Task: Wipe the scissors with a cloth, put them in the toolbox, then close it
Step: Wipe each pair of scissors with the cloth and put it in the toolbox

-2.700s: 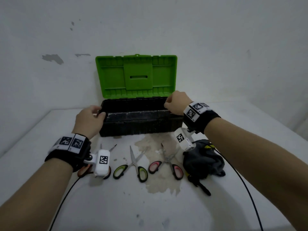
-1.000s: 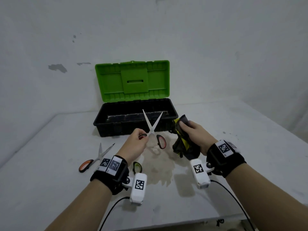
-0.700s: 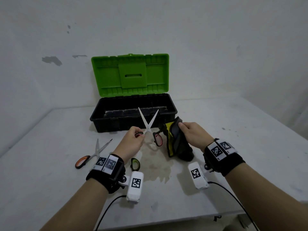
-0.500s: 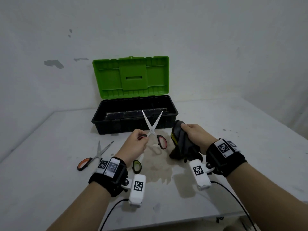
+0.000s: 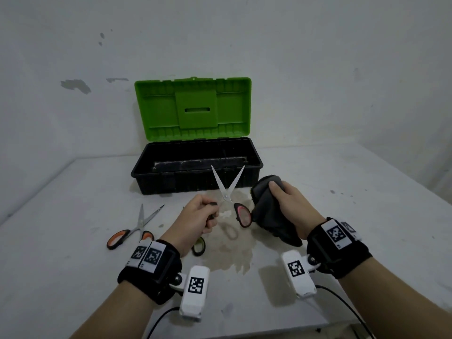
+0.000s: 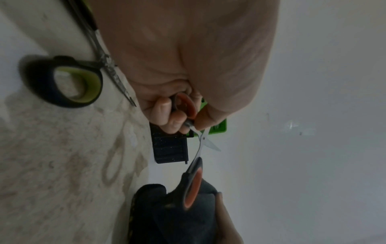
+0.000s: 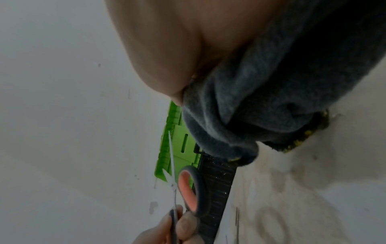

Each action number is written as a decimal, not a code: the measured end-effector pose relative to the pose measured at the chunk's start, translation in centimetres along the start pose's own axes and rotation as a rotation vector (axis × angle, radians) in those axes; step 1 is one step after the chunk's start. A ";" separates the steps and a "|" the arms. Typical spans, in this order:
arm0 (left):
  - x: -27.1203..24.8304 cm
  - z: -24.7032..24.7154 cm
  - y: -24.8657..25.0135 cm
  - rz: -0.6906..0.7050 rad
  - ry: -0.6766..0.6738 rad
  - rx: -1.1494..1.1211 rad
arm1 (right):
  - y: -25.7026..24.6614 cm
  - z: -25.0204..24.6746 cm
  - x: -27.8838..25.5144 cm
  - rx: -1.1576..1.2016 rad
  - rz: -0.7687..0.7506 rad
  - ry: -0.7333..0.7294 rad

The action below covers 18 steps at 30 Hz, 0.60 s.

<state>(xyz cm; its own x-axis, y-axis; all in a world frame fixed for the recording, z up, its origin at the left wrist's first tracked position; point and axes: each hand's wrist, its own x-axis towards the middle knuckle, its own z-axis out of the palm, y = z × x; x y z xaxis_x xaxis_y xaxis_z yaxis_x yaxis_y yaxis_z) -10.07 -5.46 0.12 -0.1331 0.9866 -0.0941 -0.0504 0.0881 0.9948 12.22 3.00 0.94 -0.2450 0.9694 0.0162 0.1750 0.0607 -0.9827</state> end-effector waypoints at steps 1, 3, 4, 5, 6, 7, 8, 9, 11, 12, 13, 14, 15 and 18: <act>0.0 0.0 0.0 0.016 -0.001 0.015 | 0.0 0.0 -0.1 0.001 -0.007 0.001; -0.1 0.1 -0.1 0.036 -0.006 0.049 | 0.0 0.0 -0.3 -0.001 -0.058 0.009; -0.2 0.1 -0.2 0.042 -0.007 0.065 | 0.0 0.1 -0.4 0.009 -0.091 0.006; -0.2 0.2 -0.2 0.046 -0.008 0.076 | 0.0 0.2 -0.5 0.018 -0.115 -0.002; -0.2 0.2 -0.3 0.047 -0.009 0.083 | -0.1 0.3 -0.7 0.016 -0.134 -0.020; -0.2 0.3 -0.3 0.047 -0.009 0.088 | -0.1 0.4 -0.8 -0.004 -0.146 -0.036; -0.2 0.4 -0.3 0.046 -0.008 0.092 | -0.2 0.6 -1.0 -0.026 -0.162 -0.048; -0.2 0.5 -0.3 0.046 -0.008 0.097 | -0.4 0.8 -1.2 -0.040 -0.176 -0.054; -0.2 0.8 -0.3 0.045 -0.002 0.100 | -0.6 1.0 -1.2 -0.008 -0.191 -0.056; -0.2 0.8 -0.3 0.042 0.001 0.095 | -0.7 1.2 -1.3 0.025 -0.194 -0.058; -0.2 0.9 -0.2 0.039 0.003 0.086 | -0.9 1.3 -1.3 0.050 -0.198 -0.062; -0.2 1.0 -0.2 0.036 0.003 0.078 | -0.8 1.4 -1.3 0.059 -0.204 -0.070; -0.2 1.1 -0.2 0.033 0.000 0.074 | -0.8 1.6 -1.4 0.059 -0.202 -0.081; -0.1 1.2 -0.2 0.027 0.003 0.075 | -0.7 2.0 -1.6 0.101 -0.165 -0.100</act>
<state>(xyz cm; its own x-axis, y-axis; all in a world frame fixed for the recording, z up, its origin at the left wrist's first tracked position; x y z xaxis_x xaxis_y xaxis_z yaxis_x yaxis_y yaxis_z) -8.81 -5.46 -0.06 -0.1365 0.9883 -0.0675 0.0277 0.0719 0.9970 10.59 0.90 1.28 -0.3566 0.9196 0.1650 0.0291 0.1875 -0.9818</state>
